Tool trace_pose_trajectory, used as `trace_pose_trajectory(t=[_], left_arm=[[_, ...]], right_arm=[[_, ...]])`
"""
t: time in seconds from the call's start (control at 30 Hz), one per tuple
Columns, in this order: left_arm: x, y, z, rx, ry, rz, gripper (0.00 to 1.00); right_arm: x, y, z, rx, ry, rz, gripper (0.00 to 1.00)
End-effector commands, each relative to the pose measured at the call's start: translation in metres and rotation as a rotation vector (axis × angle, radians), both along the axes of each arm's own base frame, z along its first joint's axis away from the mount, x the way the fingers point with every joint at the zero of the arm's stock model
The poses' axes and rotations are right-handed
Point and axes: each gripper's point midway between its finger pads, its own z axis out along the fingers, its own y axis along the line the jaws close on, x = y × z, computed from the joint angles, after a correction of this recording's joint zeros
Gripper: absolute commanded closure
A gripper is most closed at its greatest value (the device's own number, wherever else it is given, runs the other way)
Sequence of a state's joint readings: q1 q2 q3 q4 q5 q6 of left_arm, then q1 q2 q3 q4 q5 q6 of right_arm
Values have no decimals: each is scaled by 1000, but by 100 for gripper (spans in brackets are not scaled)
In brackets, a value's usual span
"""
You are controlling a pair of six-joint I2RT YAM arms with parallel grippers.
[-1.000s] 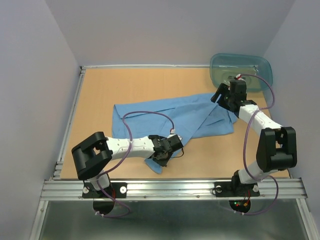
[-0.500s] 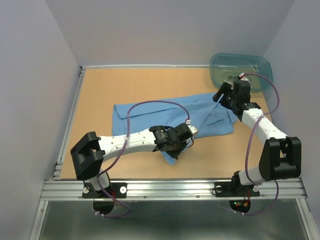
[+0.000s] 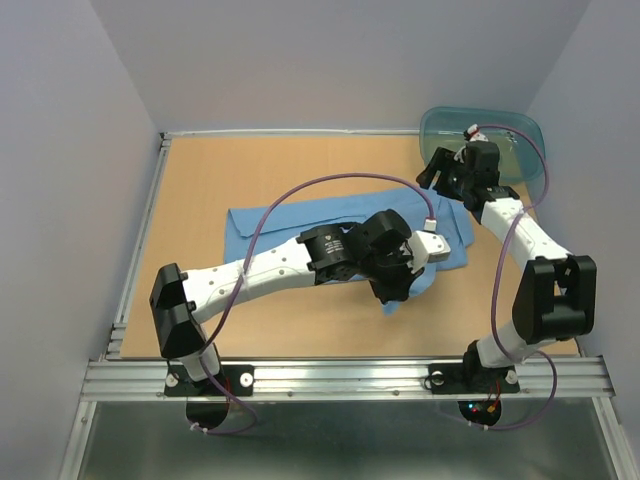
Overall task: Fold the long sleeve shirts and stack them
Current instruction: Fold the shirt
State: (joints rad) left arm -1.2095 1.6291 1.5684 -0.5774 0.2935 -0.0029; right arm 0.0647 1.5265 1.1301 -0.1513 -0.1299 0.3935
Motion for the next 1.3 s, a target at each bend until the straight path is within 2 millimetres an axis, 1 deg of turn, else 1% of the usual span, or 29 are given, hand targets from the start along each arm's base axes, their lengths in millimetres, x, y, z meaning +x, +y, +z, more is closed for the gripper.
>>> trace_pose_trajectory(t=[0.0,0.1,0.17,0.23,0.27,0.3,0.37,0.43,0.47,0.5,0.53,0.57,0.6,0.63,0.67,0.7,0.8,0.83,0.87,0.9,0.93,0.97,1.0,1.03,1.1,1.13,1.17,1.2,1.27], left_arm=[[-19,-16,31,-91,26,-140,100],[-27,-21,35,-116,46,-175,100],[-27,-22,37,-132,45,-176,100],[-21,-23,39,-145,38,-157,100],[-15,-25,42,-157,37,-131,100],[-10,-26,44,-164,36,-112,100],[11,-25,48,-183,63,-44,100],[30,-23,53,-208,87,16,100],[50,-19,58,-244,100,57,100],[60,-17,60,-265,143,100,100],[69,-13,64,-292,158,125,100],[77,-8,71,-324,185,144,100],[99,1,71,-359,210,206,100],[114,8,71,-374,197,238,100],[123,15,75,-399,227,285,100],[149,30,68,-418,235,360,100],[176,56,57,-467,316,476,100],[194,72,52,-478,329,538,100],[203,80,50,-496,352,575,100],[208,89,35,-481,377,616,100],[214,96,30,-483,388,645,100],[225,110,23,-486,400,694,100],[227,115,15,-499,423,716,100],[235,128,10,-508,432,760,100],[239,143,-4,-515,459,811,100],[245,155,-10,-515,463,849,100],[243,156,-15,-510,471,859,100],[247,169,-27,-499,486,906,100],[247,181,-36,-495,515,951,100]], right_arm=[[13,17,30,21,-70,124,25],[11,19,27,21,-55,141,25],[7,14,25,7,-50,118,25],[4,11,27,-3,-56,101,25],[2,6,22,-16,-47,76,25],[-1,2,28,-23,-62,59,25],[-4,-5,29,-45,-66,23,25],[-8,-10,36,-60,-84,-4,25],[-9,-12,38,-64,-89,-13,25],[-12,-14,37,-70,-87,-19,25],[-15,-17,42,-74,-100,-37,25],[-16,-18,43,-73,-103,-47,25],[-19,-19,47,-71,-111,-55,25],[-19,-19,47,-71,-113,-55,25],[-22,-20,48,-72,-116,-56,25],[-23,-20,50,-74,-119,-58,25],[-27,-20,52,-74,-123,-49,25],[-29,-18,50,-73,-117,-43,25],[-30,-17,49,-69,-113,-33,25],[-31,-15,46,-67,-104,-26,25],[-32,-14,45,-64,-100,-20,25],[-33,-13,43,-58,-94,-9,25],[-34,-11,40,-57,-87,-1,25],[-35,-10,38,-52,-81,5,25],[-37,-8,35,-49,-73,14,25],[-38,-7,33,-45,-68,22,24],[-38,-6,31,-43,-64,26,25],[-39,-5,31,-37,-62,32,25],[-39,-2,26,-31,-50,47,25]])
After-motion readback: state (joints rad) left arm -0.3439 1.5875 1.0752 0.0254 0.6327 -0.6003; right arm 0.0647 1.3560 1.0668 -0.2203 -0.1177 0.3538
